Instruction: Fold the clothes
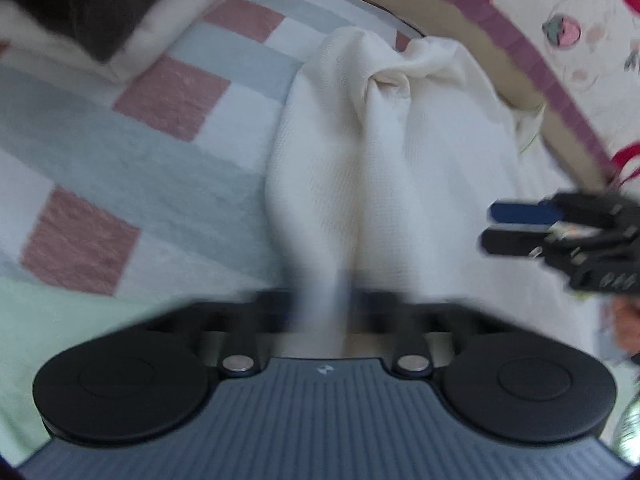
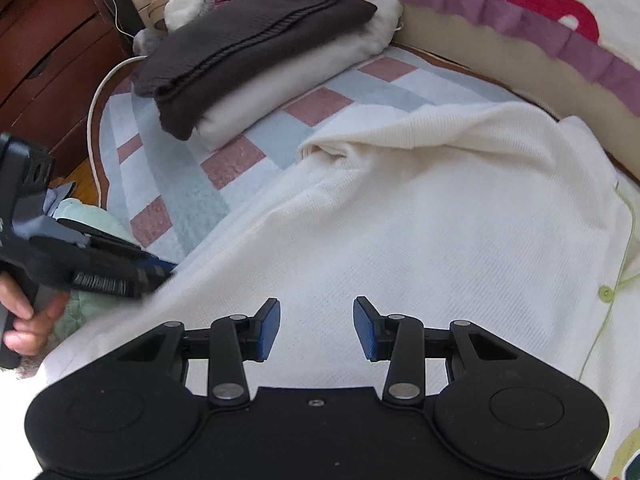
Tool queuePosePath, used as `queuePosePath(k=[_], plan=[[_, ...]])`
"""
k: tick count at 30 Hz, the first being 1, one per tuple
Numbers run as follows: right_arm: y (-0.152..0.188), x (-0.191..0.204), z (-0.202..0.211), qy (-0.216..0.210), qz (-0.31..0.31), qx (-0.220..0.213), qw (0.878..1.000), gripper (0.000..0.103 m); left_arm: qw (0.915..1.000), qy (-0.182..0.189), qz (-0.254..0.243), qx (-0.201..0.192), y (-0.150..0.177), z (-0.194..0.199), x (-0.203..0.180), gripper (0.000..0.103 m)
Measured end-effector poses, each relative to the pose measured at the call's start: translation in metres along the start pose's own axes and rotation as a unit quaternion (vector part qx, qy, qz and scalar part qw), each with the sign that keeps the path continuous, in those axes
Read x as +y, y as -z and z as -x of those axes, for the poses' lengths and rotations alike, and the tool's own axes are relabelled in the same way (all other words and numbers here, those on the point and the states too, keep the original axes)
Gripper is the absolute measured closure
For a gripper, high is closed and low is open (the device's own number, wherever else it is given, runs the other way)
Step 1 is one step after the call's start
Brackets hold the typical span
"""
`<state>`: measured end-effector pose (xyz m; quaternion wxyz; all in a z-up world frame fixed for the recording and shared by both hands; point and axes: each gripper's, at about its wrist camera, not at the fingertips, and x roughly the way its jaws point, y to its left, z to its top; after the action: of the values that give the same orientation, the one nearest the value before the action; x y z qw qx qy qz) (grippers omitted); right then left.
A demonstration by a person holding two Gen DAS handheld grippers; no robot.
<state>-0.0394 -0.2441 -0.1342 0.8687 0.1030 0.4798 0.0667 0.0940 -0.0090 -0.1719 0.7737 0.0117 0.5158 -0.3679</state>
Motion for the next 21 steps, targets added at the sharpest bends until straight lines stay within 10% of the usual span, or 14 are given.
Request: queuePosePath(k=[9,16,21], plan=[[0.01,-0.014,0.0,-0.008,0.022,0.008,1.0,0.057,0.9722,-0.119,-0.098,-0.176,-0.034,0.07,-0.023,0.099],[0.002,-0.04,0.007,0.02,0.004,-0.016,1.0,0.057,0.9382,-0.184,-0.19,-0.223,-0.144,0.109,-0.019,0.099],[-0.003,-0.064,-0.003,0.044,-0.03,-0.03,0.998,0.057,0.96,-0.169,-0.111,-0.194,-0.241,0.106,0.024,0.098]])
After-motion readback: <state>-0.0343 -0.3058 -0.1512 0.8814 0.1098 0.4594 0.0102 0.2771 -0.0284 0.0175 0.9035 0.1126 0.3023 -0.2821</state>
